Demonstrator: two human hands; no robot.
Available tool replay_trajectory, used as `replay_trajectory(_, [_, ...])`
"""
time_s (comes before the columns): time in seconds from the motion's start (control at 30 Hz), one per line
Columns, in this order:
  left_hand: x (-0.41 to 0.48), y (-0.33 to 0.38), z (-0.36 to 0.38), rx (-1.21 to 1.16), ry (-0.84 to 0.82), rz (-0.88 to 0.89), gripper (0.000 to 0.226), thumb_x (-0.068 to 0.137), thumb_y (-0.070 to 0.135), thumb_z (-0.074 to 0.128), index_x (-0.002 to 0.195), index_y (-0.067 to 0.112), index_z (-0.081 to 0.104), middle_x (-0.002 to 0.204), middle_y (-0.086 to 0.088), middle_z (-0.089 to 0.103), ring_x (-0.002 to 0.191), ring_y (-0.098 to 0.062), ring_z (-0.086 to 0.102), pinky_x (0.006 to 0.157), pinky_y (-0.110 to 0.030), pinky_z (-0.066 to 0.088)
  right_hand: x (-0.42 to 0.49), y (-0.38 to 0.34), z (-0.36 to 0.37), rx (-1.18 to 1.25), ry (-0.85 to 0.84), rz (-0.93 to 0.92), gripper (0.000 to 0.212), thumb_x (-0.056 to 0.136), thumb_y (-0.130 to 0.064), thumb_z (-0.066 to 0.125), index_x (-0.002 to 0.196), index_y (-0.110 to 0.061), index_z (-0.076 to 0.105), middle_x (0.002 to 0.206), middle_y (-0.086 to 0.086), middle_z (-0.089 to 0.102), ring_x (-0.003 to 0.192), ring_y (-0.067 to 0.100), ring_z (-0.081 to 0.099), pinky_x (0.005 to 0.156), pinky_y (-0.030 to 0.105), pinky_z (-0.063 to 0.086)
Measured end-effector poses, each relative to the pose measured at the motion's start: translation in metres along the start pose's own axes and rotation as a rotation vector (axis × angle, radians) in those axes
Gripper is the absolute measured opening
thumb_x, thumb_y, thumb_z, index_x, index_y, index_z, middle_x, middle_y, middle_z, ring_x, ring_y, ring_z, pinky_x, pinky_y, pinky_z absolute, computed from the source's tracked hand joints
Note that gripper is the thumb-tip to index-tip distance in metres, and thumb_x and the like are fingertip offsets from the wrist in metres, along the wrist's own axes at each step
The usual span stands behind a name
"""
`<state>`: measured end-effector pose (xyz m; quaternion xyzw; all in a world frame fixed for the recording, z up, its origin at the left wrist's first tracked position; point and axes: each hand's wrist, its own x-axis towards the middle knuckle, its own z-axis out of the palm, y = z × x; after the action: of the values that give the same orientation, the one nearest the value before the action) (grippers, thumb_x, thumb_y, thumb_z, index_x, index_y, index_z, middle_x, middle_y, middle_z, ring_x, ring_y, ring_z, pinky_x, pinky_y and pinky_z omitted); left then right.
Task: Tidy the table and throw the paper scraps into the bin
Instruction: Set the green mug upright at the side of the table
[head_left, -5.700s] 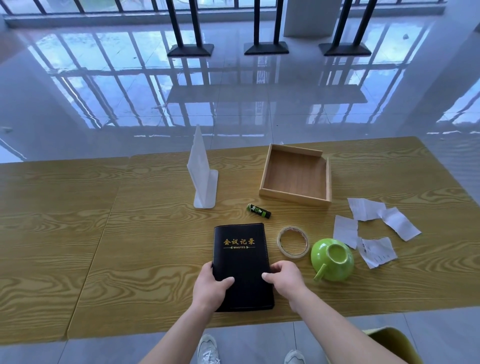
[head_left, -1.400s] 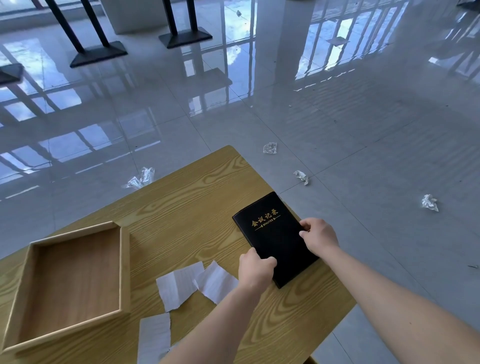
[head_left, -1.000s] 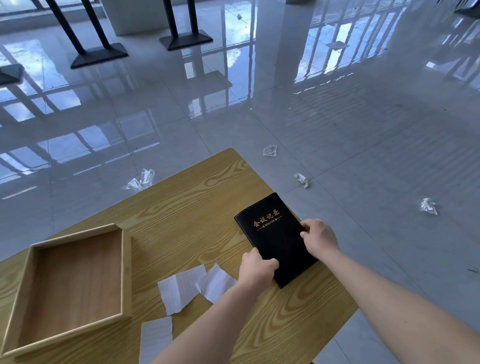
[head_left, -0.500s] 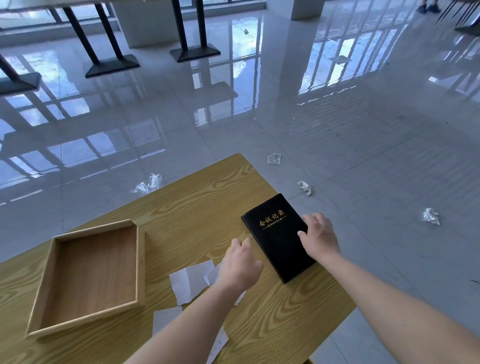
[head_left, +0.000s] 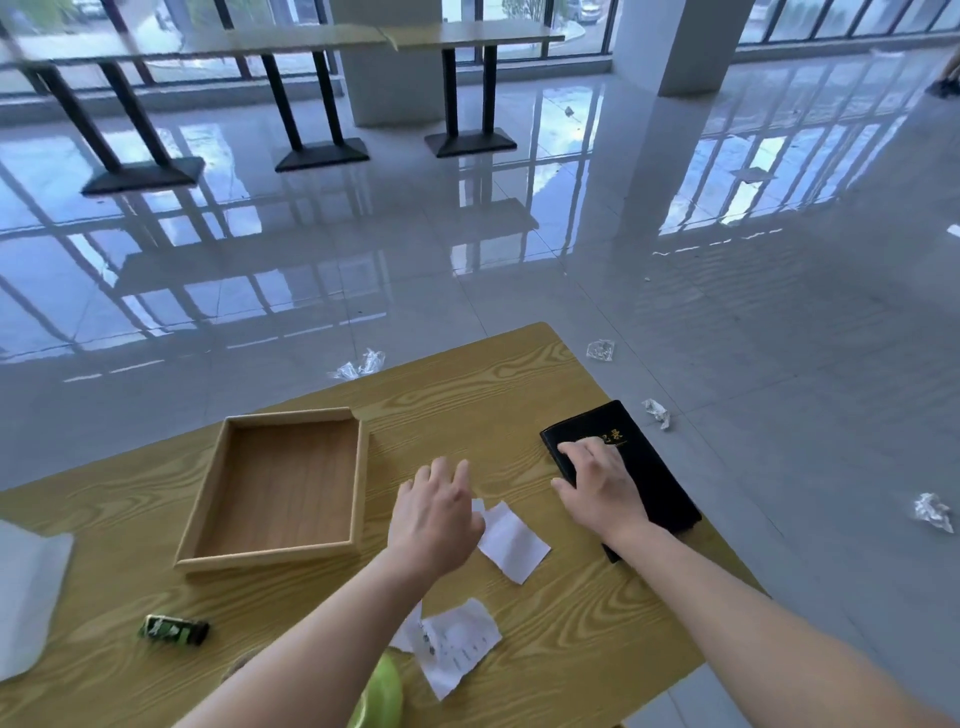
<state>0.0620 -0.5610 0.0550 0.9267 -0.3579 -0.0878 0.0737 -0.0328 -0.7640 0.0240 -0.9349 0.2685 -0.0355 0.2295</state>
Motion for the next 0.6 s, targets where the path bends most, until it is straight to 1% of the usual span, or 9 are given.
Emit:
replay_trajectory(0.07, [-0.012,-0.016,-0.010,-0.015,0.028,-0.029,0.030,0.087,0.032,0.049,0.113,0.018,0.045,0.112,-0.007,0.050,0.102,-0.028,0.051,0.085,-0.037,0.044,-0.003,-0.021,0.006,0.013,-0.011,-0.045,0.051,0.089,-0.029,0.065,0.136,-0.014,0.051,0.130,0.005,0.050,0.124,0.026,0.042,0.106,0.036,0.038])
replay_trajectory(0.17, [-0.033,-0.042,-0.023,-0.041,0.090,-0.075,0.033,0.086,0.034,0.049,0.115,0.018,0.046,0.111,-0.006,0.051,0.102,-0.028,0.053,0.084,-0.037,0.045,-0.011,-0.054,0.017,0.025,-0.027,-0.114,0.051,0.090,-0.033,0.062,0.136,-0.015,0.050,0.130,0.003,0.051,0.121,0.023,0.044,0.100,0.034,0.041])
replay_trajectory(0.33, [-0.076,-0.089,-0.038,-0.060,0.164,-0.180,0.049,0.085,0.038,0.053,0.130,0.018,0.046,0.119,-0.008,0.052,0.108,-0.030,0.054,0.087,-0.041,0.047,-0.024,-0.111,0.038,0.036,-0.098,-0.239,0.050,0.092,-0.035,0.059,0.137,-0.017,0.049,0.131,0.003,0.052,0.122,0.022,0.044,0.100,0.032,0.039])
replay_trajectory(0.5, [-0.119,-0.119,-0.035,-0.120,0.153,-0.281,0.059,0.089,0.040,0.054,0.141,0.016,0.041,0.134,-0.012,0.048,0.118,-0.031,0.050,0.095,-0.042,0.045,-0.046,-0.162,0.058,0.053,-0.158,-0.317,0.050,0.091,-0.031,0.061,0.137,-0.014,0.050,0.131,0.006,0.052,0.124,0.024,0.044,0.103,0.034,0.038])
replay_trajectory(0.6, [-0.146,-0.130,-0.023,-0.165,0.118,-0.315,0.063,0.090,0.040,0.053,0.146,0.016,0.036,0.139,-0.010,0.044,0.123,-0.028,0.046,0.100,-0.040,0.043,-0.066,-0.181,0.071,0.067,-0.206,-0.353,0.048,0.091,-0.032,0.063,0.135,-0.016,0.052,0.129,0.004,0.053,0.123,0.023,0.045,0.102,0.034,0.038])
